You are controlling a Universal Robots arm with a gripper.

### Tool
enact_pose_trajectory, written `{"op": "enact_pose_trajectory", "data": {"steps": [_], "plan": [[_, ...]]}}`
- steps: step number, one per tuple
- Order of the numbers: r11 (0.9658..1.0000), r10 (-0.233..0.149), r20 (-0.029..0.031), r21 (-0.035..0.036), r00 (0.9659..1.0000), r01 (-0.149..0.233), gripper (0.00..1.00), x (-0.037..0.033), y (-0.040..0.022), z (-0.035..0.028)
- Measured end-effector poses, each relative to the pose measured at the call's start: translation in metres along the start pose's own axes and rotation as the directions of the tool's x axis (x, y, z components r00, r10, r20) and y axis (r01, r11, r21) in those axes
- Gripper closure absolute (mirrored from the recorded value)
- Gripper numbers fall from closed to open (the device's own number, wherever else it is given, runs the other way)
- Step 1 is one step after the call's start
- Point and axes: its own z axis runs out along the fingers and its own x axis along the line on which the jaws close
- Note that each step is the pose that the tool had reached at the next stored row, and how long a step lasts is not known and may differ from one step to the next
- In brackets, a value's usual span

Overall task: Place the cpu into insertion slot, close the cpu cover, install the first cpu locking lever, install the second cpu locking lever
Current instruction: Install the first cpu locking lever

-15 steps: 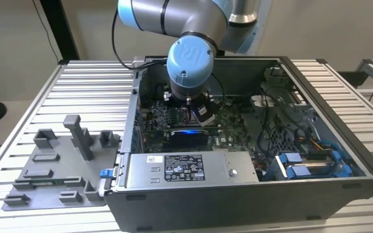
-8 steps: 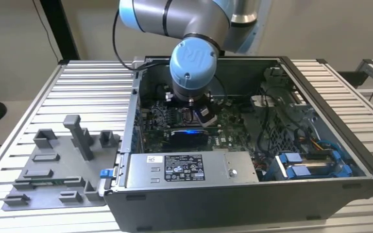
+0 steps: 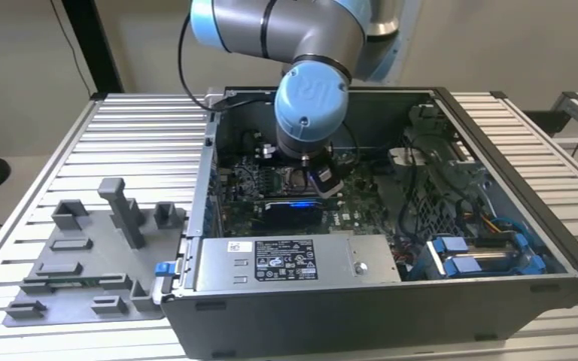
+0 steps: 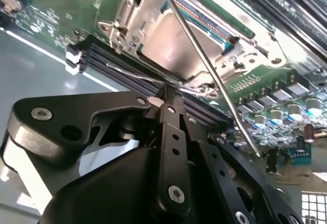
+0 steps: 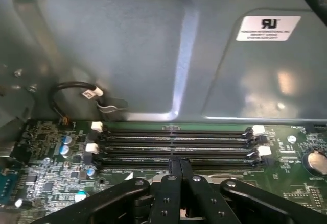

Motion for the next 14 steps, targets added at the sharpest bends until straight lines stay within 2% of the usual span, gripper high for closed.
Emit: {"op": "enact_pose_trajectory", "data": {"steps": [5, 7, 9, 11, 12, 14], "plan": [[1.0, 0.004, -0.0058, -0.0036, 1.0, -0.004, 1.0, -0.0075, -0.0014, 0.0], [1.0, 0.005, -0.0058, -0.0049, 1.0, -0.005, 1.0, -0.0075, -0.0013, -0.0001], [1.0, 0.006, -0.007, -0.0056, 1.0, -0.006, 1.0, -0.0077, 0.0007, -0.0028], [0.9999, 0.009, -0.012, -0.005, 0.9999, -0.009, 1.0, -0.0078, 0.0018, -0.0041], [0.9999, 0.011, -0.0148, -0.0033, 0.9998, -0.011, 1.0, -0.0076, 0.0019, -0.0042], [0.9999, 0.014, -0.0198, 0.005, 0.9997, -0.014, 1.0, -0.0069, 0.0019, -0.0044]]}}
